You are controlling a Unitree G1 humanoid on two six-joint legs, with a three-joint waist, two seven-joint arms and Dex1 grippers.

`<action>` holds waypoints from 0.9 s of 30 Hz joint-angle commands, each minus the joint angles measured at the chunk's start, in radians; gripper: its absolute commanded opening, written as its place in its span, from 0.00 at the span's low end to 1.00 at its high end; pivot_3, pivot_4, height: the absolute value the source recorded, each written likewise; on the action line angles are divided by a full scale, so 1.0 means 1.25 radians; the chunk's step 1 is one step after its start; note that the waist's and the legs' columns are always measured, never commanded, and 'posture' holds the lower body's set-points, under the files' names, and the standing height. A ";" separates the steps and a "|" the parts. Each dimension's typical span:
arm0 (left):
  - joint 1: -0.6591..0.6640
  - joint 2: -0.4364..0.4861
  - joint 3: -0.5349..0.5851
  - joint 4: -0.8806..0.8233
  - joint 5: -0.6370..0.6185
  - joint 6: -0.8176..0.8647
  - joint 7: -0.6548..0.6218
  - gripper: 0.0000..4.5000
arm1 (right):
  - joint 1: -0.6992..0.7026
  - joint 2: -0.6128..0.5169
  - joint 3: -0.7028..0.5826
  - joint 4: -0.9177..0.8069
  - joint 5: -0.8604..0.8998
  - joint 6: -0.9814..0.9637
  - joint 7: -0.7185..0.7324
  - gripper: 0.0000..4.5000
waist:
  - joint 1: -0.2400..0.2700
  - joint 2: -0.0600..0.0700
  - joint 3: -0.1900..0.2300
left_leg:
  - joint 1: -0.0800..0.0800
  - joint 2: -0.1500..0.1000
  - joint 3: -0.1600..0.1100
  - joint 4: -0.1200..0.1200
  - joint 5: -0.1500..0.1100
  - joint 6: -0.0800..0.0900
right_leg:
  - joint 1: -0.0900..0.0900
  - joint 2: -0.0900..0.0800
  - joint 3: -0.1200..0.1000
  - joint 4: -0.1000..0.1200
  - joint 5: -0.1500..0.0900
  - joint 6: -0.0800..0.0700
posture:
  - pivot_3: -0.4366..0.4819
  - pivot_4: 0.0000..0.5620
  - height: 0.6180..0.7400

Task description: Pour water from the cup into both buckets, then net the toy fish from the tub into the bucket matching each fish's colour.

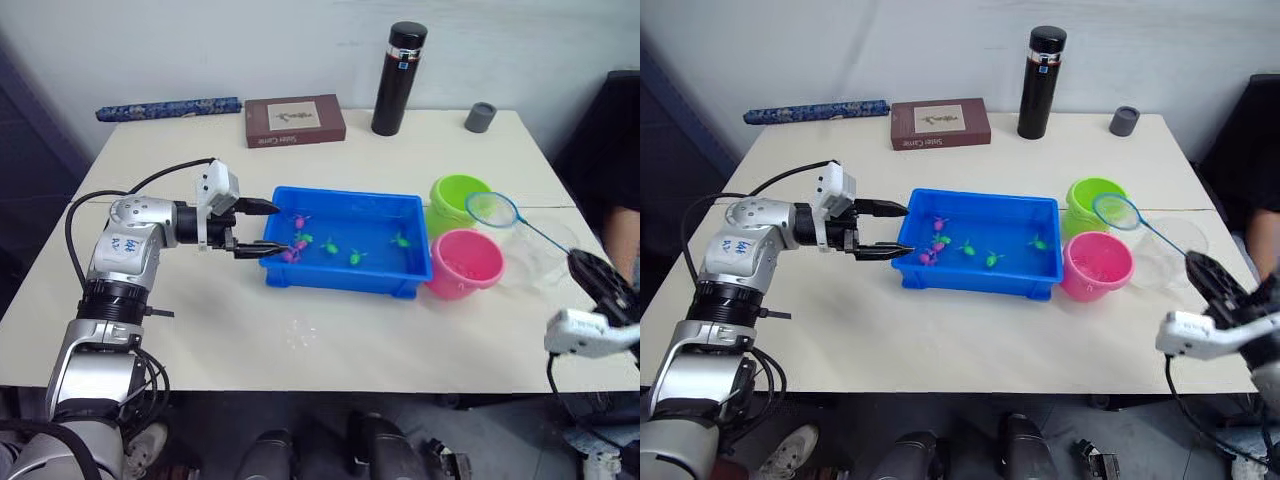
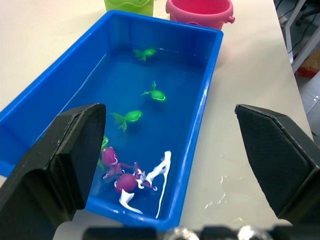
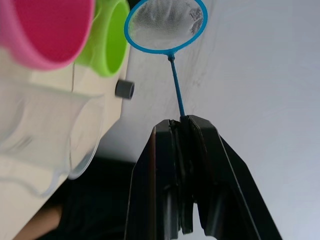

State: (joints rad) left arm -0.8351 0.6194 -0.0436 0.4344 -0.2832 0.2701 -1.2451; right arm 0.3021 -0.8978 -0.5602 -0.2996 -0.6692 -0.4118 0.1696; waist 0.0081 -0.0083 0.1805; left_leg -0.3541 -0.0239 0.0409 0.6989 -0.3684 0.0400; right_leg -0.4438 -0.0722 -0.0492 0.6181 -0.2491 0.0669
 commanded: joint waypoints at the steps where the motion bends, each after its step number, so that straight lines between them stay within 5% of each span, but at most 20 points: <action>1: 0.004 0.022 0.025 -0.023 0.001 0.009 0.021 0.99 | -0.065 -0.031 0.040 -0.022 0.152 0.056 0.124 0.00 | -0.003 0.000 0.000 | 0.000 0.001 0.000 0.000 0.000 0.000 | 0.000 0.000 0.000 0.000 0.000 0.000 | 0.48 0.27 1.00; 7: 0.061 0.087 0.065 -0.062 -0.002 0.046 0.059 0.99 | -0.261 -0.014 0.187 -0.089 0.424 0.305 0.338 0.00 | -0.010 0.000 0.000 | 0.000 0.001 0.000 0.001 0.000 0.000 | 0.000 0.000 0.000 0.001 0.000 0.000 | 0.48 0.27 1.00; 13: 0.161 0.157 0.147 -0.132 -0.032 0.101 0.092 0.99 | -0.506 0.028 0.311 -0.103 0.684 0.752 0.476 0.00 | -0.008 0.000 0.000 | 0.000 0.002 -0.001 0.001 0.000 0.000 | -0.001 -0.002 -0.001 0.002 -0.001 -0.001 | 0.48 0.27 1.00; 20: 0.267 0.198 0.219 -0.222 -0.057 0.165 0.147 0.99 | -0.706 0.082 0.437 -0.045 0.795 1.028 0.511 0.00 | -0.004 0.000 0.000 | -0.001 0.001 -0.003 0.001 0.000 0.000 | -0.001 -0.004 -0.003 0.001 -0.001 -0.002 | 0.48 0.27 1.00; 27: 0.318 0.197 0.238 -0.305 -0.083 0.207 0.182 0.99 | -0.768 0.094 0.532 -0.026 0.815 1.133 0.519 0.00 | -0.007 0.000 0.000 | -0.002 0.000 -0.003 0.000 0.000 0.000 | -0.002 -0.005 -0.003 0.001 -0.001 -0.002 | 0.48 0.27 1.00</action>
State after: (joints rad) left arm -0.4409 0.8527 0.2224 0.0973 -0.3609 0.5237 -1.0292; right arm -0.6327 -0.7747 0.1052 -0.3233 0.3442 0.9922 0.8163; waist -0.0008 -0.0084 0.1804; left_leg -0.3567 -0.0236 0.0367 0.6994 -0.3687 0.0397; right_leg -0.4468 -0.0778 -0.0531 0.6195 -0.2507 0.0640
